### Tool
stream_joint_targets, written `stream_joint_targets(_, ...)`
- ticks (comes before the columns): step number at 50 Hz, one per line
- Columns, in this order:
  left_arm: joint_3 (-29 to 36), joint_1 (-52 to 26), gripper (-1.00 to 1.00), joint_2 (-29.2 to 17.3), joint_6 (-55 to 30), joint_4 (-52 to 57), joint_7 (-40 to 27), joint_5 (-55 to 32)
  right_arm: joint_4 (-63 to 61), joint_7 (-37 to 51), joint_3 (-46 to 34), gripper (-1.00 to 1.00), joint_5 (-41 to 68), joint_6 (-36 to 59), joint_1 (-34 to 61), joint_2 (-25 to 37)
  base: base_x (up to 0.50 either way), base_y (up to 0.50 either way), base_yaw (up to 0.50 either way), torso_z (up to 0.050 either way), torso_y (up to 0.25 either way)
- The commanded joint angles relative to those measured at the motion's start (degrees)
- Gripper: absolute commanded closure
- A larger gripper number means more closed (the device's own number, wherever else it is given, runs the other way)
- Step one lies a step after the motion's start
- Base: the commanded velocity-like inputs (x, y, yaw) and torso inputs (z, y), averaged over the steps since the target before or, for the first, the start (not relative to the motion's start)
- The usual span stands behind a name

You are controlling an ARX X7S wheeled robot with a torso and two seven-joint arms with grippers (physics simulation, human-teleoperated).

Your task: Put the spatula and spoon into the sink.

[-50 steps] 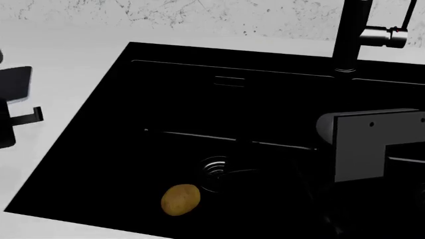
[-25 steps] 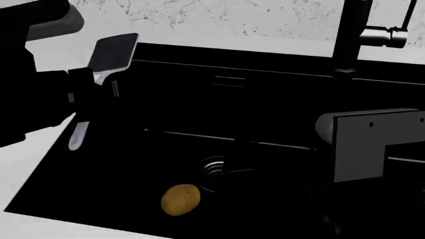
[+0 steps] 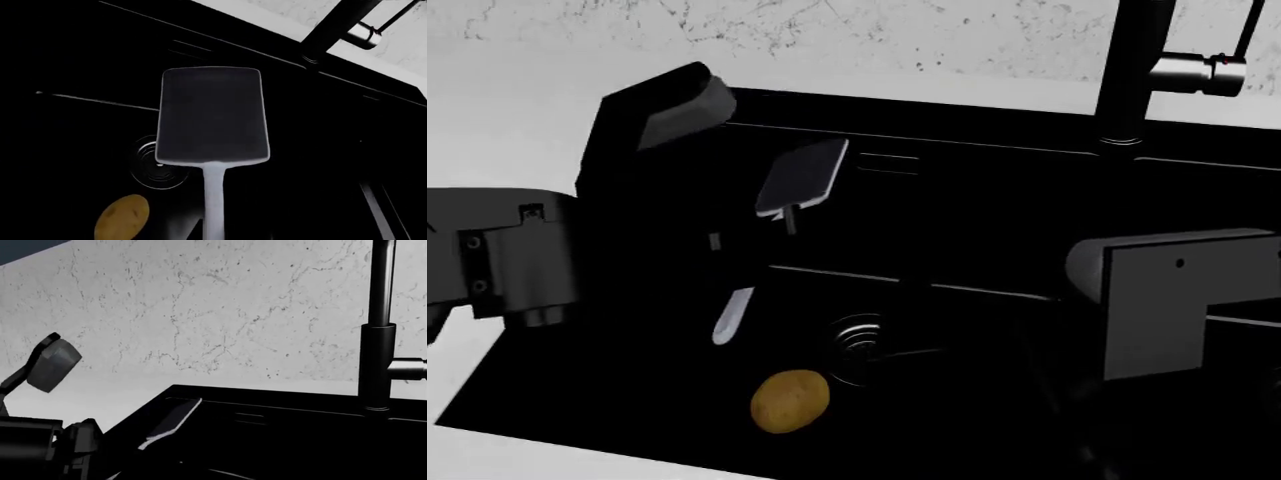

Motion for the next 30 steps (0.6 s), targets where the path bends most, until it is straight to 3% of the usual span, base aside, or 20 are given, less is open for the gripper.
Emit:
stream_joint_targets(1, 5.77, -1.58, 1.00, 7.20, 4.91, -15.45, 13.09, 9.99, 0.42, -0.94, 0.75, -1.00, -0.71, -0.53, -0.10, -0.69, 0.00, 0.00, 0.00, 0.000, 0.000)
stream_joint_targets(7, 13.02, -2.43, 1.00, 11.29, 8.81, -26.47, 19.07, 13.96, 0.60, -1.08, 0.48, -1.00, -0.76, -1.11, -0.35, -0.47, 0.00, 0.00, 0.00, 0.000, 0.000)
stream_joint_targets(16, 47.04, -2.34, 1.00, 11.34, 20.47, -31.94, 20.11, -12.31, -0.23, -0.37, 1.09, -1.00, 0.48, -0.52, -0.45, -0.26, 0.00, 0.00, 0.00, 0.000, 0.000)
stream_joint_targets(19, 54.77, -2.33, 1.00, 11.34, 23.07, -32.14, 19.79, -18.66, -0.54, -0.05, 1.30, -1.00, 1.02, -0.21, -0.36, -0.30, 0.00, 0.00, 0.00, 0.000, 0.000)
stream_joint_targets(24, 61.02, -1.09, 1.00, 11.34, 24.60, -32.65, 18.71, -24.67, -0.57, 0.32, 1.18, -1.00, 1.33, -0.03, -0.18, -0.21, 0.00, 0.00, 0.00, 0.000, 0.000)
stream_joint_targets(30, 62.80, -0.82, 1.00, 11.34, 25.42, -32.51, 18.57, -26.54, -0.47, 0.19, 1.11, -1.00, 1.43, -0.53, -0.56, 0.02, 0.00, 0.00, 0.00, 0.000, 0.000)
